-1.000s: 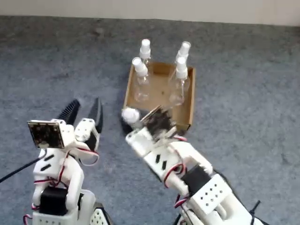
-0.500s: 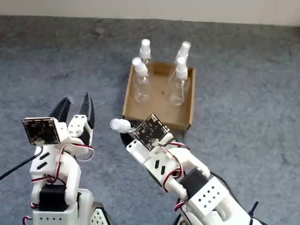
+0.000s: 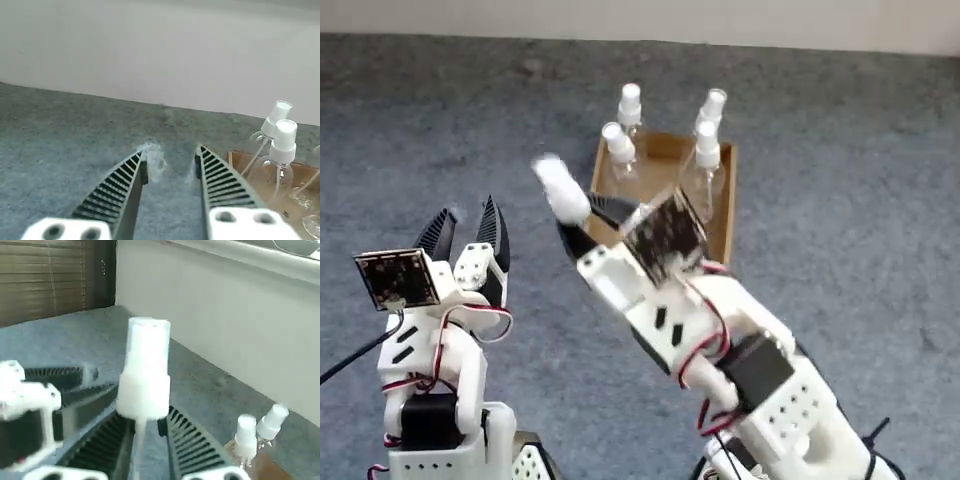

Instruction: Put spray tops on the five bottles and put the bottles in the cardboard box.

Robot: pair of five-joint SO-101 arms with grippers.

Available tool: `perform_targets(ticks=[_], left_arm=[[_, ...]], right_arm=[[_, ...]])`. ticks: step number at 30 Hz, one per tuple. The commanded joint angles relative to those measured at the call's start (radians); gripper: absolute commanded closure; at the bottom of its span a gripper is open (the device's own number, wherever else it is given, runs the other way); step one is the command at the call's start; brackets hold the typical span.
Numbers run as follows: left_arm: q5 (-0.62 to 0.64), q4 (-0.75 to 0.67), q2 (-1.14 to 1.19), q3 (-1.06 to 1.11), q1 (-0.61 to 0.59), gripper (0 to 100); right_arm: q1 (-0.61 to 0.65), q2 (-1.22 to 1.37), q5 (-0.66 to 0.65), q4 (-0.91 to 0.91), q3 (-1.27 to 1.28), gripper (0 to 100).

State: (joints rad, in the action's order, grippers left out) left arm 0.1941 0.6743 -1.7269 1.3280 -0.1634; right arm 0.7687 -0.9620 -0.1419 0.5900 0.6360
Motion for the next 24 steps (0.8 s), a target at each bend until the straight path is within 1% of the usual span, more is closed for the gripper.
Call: perform_targets(ticks=[1,2,4,6,10,14,18,21,24], left_arm=[[-0.008,-0.008,0.030,-0.077,-0.053,87],[-0.008,0.014,0.061,-0.111,-0.064,87],[-0.011,0.083,0.154,-0.203,-0.094,87],[-0.057,0.132,0.278,-0.312,-0.128,87],[-0.120,0.181,0.547,-0.552,-0.237,87],[-0.180,0.264,0.802,-0.783,-0.337,87],[-0.239,0.341,1.049,-0.957,-0.407,87],[-0.290,0.368,1.207,-1.049,-0.455,87],[-0.330,0.367,1.328,-1.089,-0.492,87]], right_arm=[[0.025,0.143,0.091,0.134,-0.298,99.5],[0.036,0.185,0.115,0.185,-0.360,99.5],[0.084,0.254,0.124,0.269,-0.464,99.5],[0.128,0.315,0.121,0.323,-0.547,99.5],[0.154,0.453,0.120,0.407,-0.572,99.5],[0.156,0.608,0.127,0.418,-0.575,99.5],[0.171,0.766,0.129,0.400,-0.610,99.5],[0.186,0.888,0.129,0.397,-0.651,99.5],[0.202,1.007,0.144,0.397,-0.704,99.5]])
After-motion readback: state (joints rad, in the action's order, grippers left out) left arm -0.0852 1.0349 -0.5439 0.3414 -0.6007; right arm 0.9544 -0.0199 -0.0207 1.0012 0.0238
